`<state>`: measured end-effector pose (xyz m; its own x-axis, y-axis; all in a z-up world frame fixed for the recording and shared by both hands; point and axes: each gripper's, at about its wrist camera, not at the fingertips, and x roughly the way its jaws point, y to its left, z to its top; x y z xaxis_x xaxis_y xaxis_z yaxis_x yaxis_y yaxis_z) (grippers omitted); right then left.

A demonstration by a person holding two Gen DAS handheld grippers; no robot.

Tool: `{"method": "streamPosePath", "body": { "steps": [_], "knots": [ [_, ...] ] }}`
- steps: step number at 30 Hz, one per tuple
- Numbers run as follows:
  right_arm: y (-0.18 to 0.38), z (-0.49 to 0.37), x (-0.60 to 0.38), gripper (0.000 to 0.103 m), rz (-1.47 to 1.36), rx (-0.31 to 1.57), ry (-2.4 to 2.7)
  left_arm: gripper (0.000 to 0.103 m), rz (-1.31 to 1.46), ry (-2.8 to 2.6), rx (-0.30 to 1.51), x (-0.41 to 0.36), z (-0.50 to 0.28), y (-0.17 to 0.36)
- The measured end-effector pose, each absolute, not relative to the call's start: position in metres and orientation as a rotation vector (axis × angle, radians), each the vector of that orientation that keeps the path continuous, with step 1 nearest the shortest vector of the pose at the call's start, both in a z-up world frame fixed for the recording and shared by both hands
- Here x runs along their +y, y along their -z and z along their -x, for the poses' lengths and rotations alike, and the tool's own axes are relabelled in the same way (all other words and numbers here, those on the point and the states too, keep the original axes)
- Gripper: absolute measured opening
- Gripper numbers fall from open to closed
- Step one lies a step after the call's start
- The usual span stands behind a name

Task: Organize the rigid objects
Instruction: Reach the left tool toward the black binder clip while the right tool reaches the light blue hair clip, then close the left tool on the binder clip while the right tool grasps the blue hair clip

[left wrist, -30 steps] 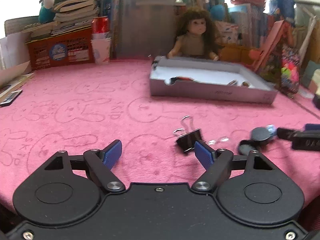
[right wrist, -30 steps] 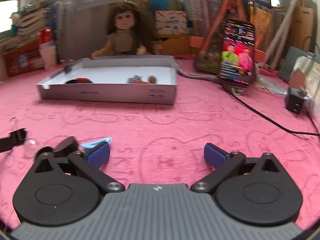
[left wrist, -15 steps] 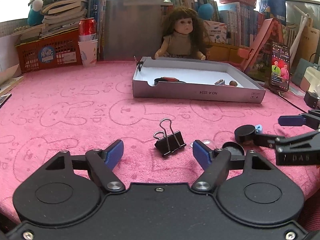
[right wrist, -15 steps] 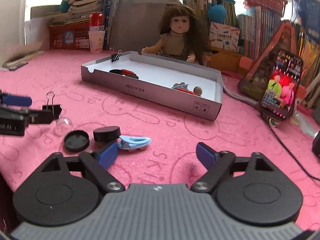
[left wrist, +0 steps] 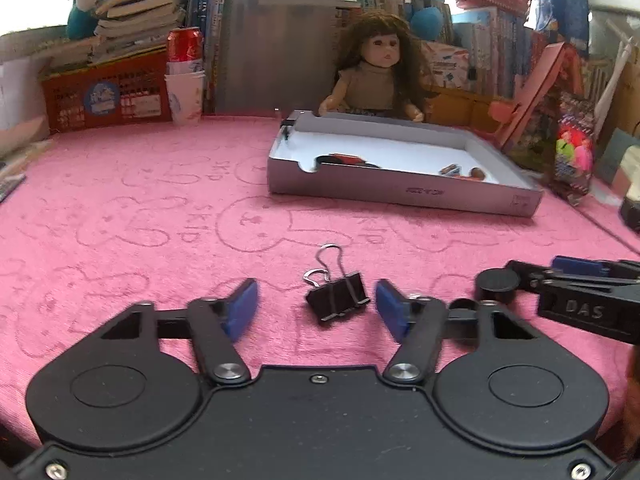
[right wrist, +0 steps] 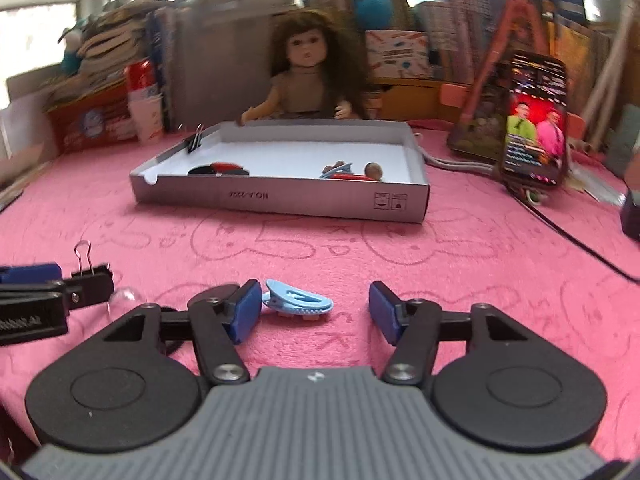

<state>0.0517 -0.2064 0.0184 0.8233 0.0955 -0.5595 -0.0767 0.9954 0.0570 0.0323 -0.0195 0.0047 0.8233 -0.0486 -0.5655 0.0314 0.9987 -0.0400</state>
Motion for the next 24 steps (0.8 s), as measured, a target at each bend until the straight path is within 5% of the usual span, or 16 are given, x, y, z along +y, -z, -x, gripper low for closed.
{"method": "streamPosePath", "body": {
  "steps": [24],
  "knots": [
    [-0.015,-0.042,-0.196,0.072,-0.072,0.543,0.043,0.054,0.009,0.035,0.608,-0.012,-0.033,-0.005]
  ]
}}
